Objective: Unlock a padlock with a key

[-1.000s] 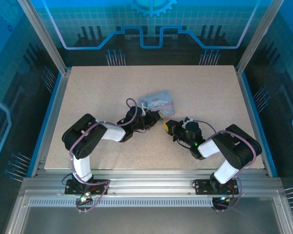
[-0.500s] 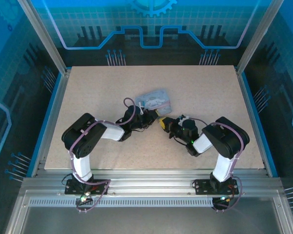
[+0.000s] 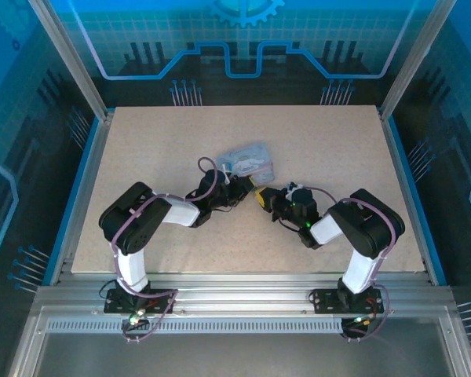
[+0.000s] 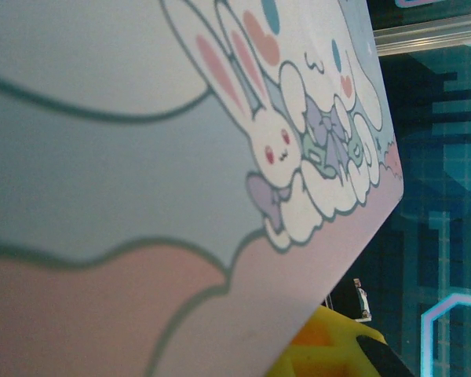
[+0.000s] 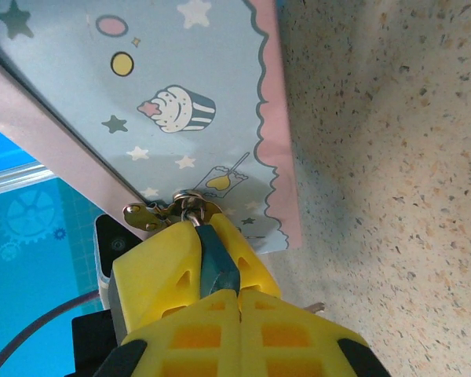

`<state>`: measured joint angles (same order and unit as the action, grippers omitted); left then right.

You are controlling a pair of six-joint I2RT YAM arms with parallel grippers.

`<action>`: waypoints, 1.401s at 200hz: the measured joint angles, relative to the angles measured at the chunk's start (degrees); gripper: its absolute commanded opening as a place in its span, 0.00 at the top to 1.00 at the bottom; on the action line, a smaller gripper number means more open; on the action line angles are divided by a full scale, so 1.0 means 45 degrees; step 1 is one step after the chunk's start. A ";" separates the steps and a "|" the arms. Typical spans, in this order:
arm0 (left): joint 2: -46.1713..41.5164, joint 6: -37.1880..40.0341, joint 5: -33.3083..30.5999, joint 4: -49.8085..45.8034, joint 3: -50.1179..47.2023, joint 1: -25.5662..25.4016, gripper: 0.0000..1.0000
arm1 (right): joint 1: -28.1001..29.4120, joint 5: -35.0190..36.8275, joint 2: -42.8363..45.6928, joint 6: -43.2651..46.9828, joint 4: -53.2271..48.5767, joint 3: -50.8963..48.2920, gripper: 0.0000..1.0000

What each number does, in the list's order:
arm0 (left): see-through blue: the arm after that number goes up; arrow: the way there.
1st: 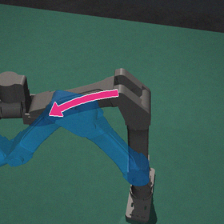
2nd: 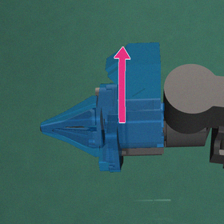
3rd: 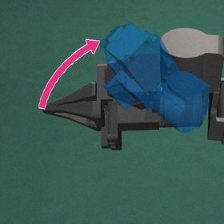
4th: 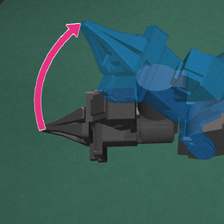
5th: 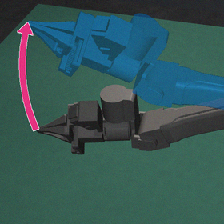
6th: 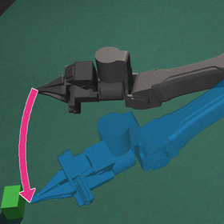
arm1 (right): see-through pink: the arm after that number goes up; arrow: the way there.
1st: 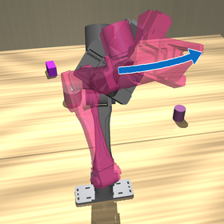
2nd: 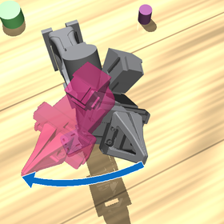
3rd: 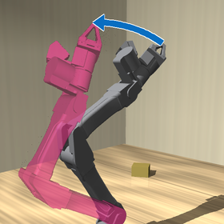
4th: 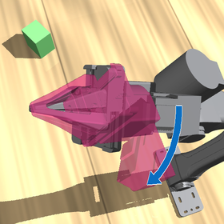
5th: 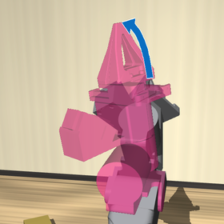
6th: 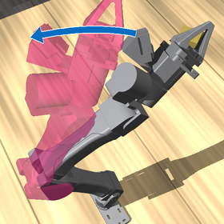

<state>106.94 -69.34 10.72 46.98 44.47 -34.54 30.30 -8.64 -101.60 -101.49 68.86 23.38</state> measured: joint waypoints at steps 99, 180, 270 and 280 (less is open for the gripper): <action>0.0000 0.0053 0.0005 -0.0044 0.0000 -0.0015 1.00 | -0.0083 -0.0155 0.0126 0.0034 -0.0180 0.0000 1.00; -0.0622 0.0325 0.0539 -0.0811 -0.0277 -0.0049 1.00 | -0.0418 -0.1253 0.0481 0.0675 -0.0646 -0.0403 0.68; -0.1423 0.1268 0.0967 -0.3745 -0.0243 -0.0219 1.00 | -0.1336 -0.2040 0.6805 0.6261 -0.9972 -0.0384 0.65; -0.1472 0.1331 0.0967 -0.4036 -0.0219 -0.0219 1.00 | -0.1331 -0.1880 0.7427 0.7096 -1.1356 -0.0073 0.65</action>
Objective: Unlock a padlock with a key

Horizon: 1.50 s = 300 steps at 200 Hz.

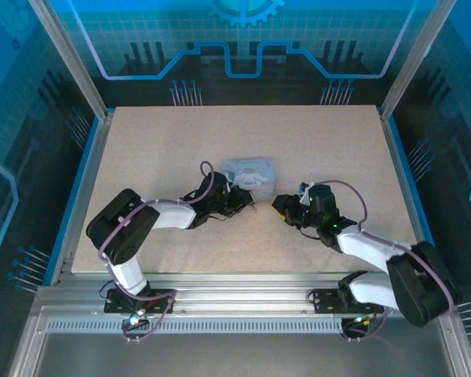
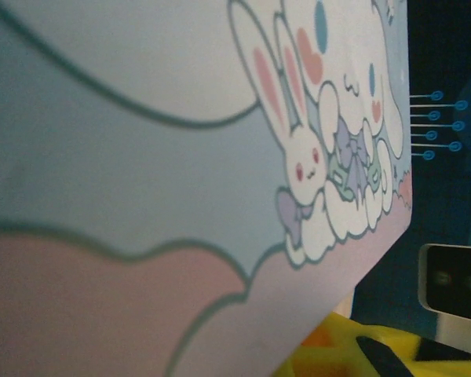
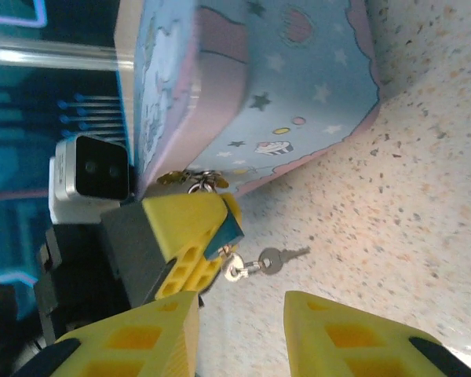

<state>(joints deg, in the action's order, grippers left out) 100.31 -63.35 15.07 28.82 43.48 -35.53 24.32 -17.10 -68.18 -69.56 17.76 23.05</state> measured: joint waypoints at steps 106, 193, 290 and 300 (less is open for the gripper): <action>-0.0364 0.0083 0.0005 -0.1219 0.0233 -0.0049 1.00 | 0.3104 0.4095 -0.0738 0.7009 -0.7830 0.4090 0.62; -0.0427 0.0078 0.0102 -0.1452 0.0471 -0.0049 1.00 | 0.3944 0.4726 -0.2939 0.8811 -0.8019 0.5566 0.56; -0.0427 0.0073 0.0194 -0.1690 0.0733 -0.0010 1.00 | 0.4095 0.5338 -0.3735 0.9646 -0.7164 0.6256 0.57; -0.0427 0.0073 0.0194 -0.1744 0.0733 -0.0005 1.00 | 0.4099 0.5382 -0.3837 0.9719 -0.7159 0.6266 0.57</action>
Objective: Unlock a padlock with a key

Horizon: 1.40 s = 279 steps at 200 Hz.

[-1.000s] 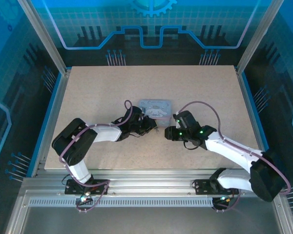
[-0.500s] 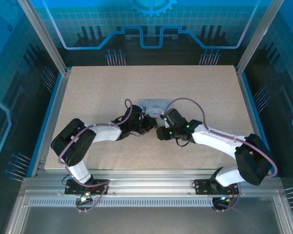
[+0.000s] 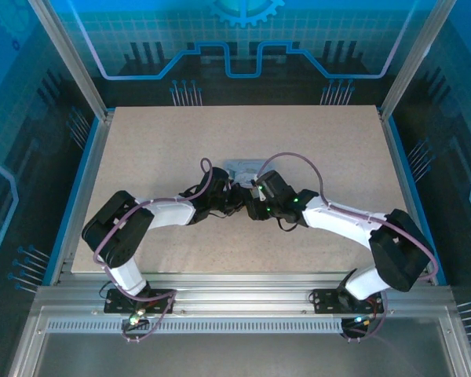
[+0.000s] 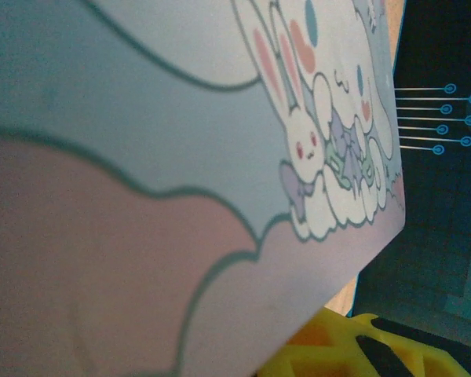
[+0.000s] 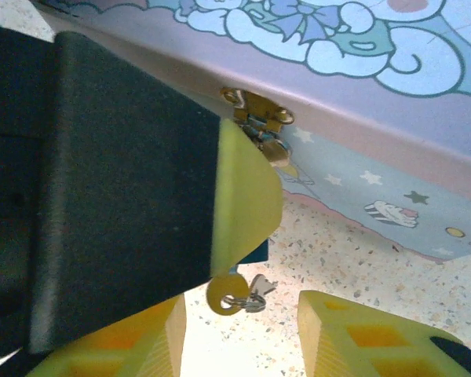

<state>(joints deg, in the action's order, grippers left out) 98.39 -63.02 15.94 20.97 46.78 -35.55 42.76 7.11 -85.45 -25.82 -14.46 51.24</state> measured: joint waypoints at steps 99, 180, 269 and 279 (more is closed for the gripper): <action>-0.0141 -0.0005 0.0058 -0.0029 0.0165 0.0034 1.00 | 0.0039 0.0097 -0.0500 0.0238 0.0219 0.0214 0.64; -0.0141 -0.0005 0.0058 -0.0010 0.0165 0.0049 1.00 | 0.0102 0.0330 -0.0520 0.0335 -0.0073 0.0403 0.67; -0.0141 0.0005 -0.0010 0.0034 0.0165 0.0102 0.99 | 0.0160 0.0277 -0.0520 0.0423 -0.0112 0.0549 1.00; -0.0141 0.0005 -0.0010 0.0034 0.0165 0.0102 0.97 | 0.0160 0.0267 -0.0539 0.0423 -0.0107 0.0549 1.00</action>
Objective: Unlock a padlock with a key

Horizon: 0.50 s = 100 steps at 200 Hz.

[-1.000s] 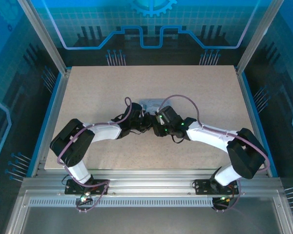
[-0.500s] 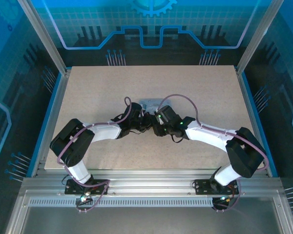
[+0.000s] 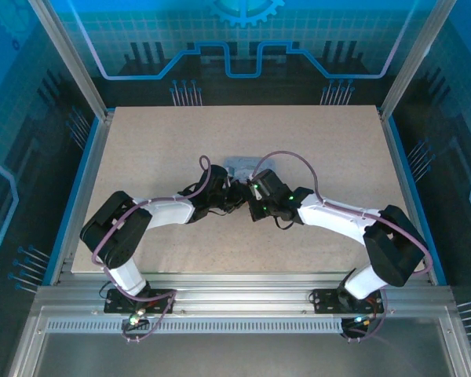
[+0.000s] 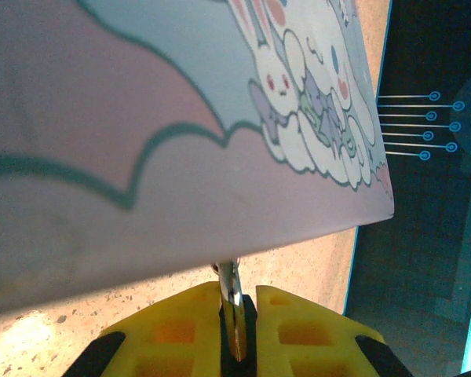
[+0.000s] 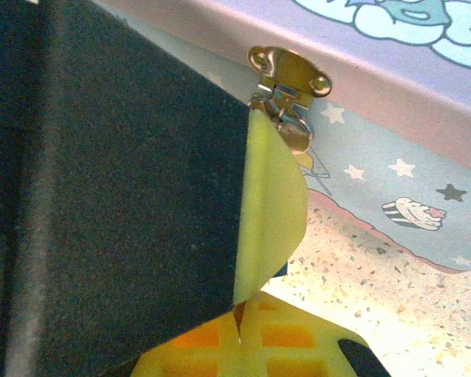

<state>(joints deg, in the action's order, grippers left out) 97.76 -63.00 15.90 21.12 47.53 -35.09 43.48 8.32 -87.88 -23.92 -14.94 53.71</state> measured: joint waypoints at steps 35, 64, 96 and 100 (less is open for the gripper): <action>0.0000 -0.0010 -0.0053 0.0126 -0.0243 0.0000 0.77 | 0.0005 -0.0223 -0.0063 0.0005 0.0277 -0.0194 1.00; 0.0000 -0.0160 -0.0121 0.0622 -0.0821 0.0000 0.60 | -0.0005 -0.0563 -0.0311 0.0049 0.0782 -0.0452 1.00; -0.0107 -0.0350 -0.0262 0.1083 -0.1554 0.0053 0.53 | -0.0010 -0.0913 -0.0787 0.0253 0.1205 -0.0607 1.00; -0.0185 -0.0345 -0.0287 0.1083 -0.1666 0.0068 0.52 | -0.0010 -0.0952 -0.0816 0.0301 0.1239 -0.0612 1.00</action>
<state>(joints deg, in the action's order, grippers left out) 96.92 -64.55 14.61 26.00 40.03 -34.79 43.44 4.03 -91.55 -22.57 -9.37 50.96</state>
